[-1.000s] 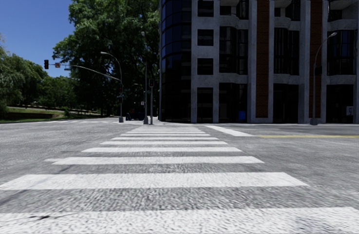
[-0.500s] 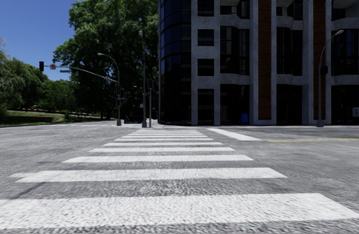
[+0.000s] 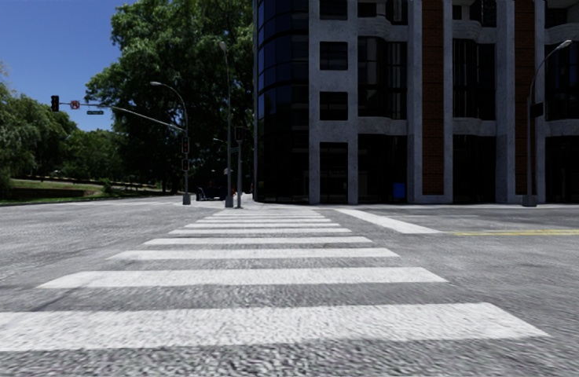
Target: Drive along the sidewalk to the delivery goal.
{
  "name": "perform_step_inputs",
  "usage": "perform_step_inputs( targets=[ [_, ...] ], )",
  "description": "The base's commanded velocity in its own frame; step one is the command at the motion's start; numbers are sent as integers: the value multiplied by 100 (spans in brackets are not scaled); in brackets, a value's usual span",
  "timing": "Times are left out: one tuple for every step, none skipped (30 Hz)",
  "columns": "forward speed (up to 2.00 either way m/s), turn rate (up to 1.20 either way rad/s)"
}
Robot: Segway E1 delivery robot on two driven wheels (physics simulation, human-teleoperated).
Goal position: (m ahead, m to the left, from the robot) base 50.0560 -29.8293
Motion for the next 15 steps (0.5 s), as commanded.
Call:
perform_step_inputs(
  targets=[
    [200,9],
    [200,9],
    [200,14],
    [200,19],
    [200,22],
    [200,22],
    [200,24],
    [200,25],
    [200,25],
    [200,25],
    [200,25],
    [200,25],
    [200,25],
    [200,25],
    [200,25]
  ],
)
